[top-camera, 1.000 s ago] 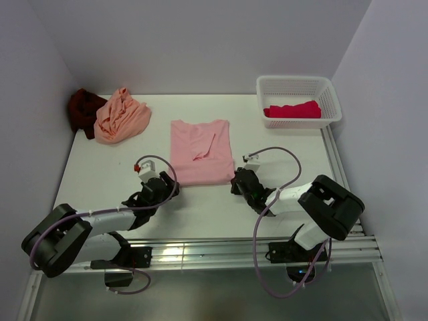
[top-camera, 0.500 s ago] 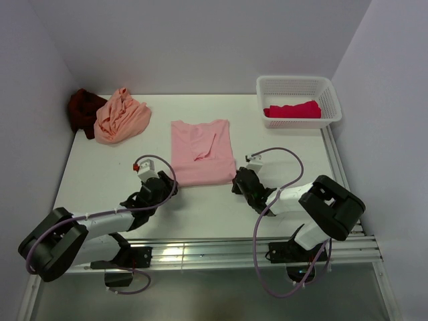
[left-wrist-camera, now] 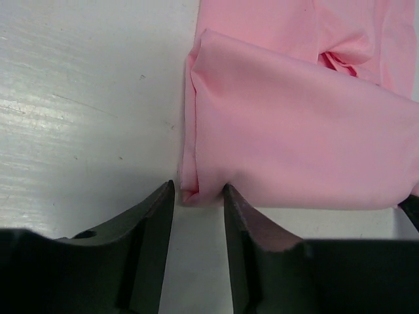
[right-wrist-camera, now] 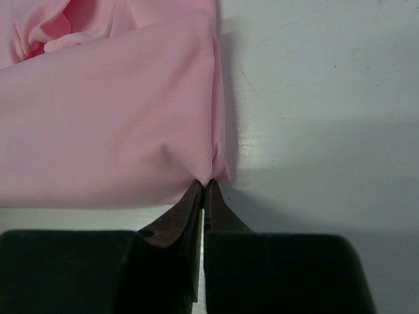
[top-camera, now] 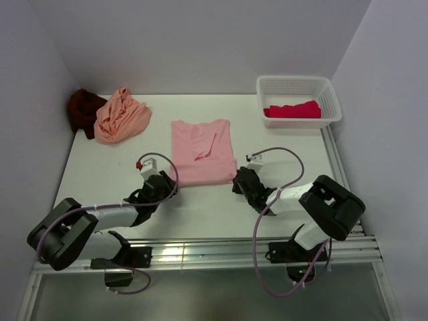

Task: Roll the t-shirts
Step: Roll the tshirt

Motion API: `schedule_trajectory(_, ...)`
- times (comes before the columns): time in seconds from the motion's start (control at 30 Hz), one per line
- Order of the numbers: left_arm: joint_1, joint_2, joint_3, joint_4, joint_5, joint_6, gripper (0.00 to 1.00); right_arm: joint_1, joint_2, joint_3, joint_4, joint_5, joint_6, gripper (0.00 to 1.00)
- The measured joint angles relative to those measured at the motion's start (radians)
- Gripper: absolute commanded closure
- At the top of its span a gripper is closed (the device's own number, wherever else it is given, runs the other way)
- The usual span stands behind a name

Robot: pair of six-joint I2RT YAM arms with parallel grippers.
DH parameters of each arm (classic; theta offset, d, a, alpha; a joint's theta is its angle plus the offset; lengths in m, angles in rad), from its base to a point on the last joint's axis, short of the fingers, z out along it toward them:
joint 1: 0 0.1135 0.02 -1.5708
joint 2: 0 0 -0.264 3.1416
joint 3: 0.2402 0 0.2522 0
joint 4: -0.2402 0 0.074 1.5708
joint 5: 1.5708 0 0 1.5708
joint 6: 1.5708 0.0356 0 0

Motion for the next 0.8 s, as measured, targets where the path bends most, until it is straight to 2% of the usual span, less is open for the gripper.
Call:
schedule_trajectory(0.03, 0.008, 0.005, 0.002, 0.003, 0.009, 0.002, 0.64, 0.0, 0.0, 0.0, 0.0, 0.0, 0.0, 1.0)
schedule_trajectory(0.1, 0.021, 0.015, 0.006, 0.007, 0.027, 0.009, 0.79, 0.0, 0.0, 0.0, 0.0, -0.001, 0.0, 1.0)
schedule_trajectory(0.17, 0.028, 0.032, 0.02, 0.006, 0.044, 0.019, 1.0, 0.0, 0.0, 0.0, 0.0, -0.003, 0.0, 1.0)
schedule_trajectory(0.33, 0.032, 0.05, 0.049, 0.006, 0.09, 0.04, 1.0, -0.003, -0.007, -0.009, 0.008, -0.025, 0.01, 1.0)
schedule_trajectory(0.43, 0.03, 0.024, 0.049, -0.036, 0.108, 0.032, 1.0, 0.0, -0.042, -0.011, -0.053, -0.031, 0.047, 1.0)
schedule_trajectory(0.8, 0.029, -0.113, 0.168, -0.455, 0.153, -0.053, 1.0, 0.035, -0.229, 0.034, -0.475, -0.12, 0.214, 1.0)
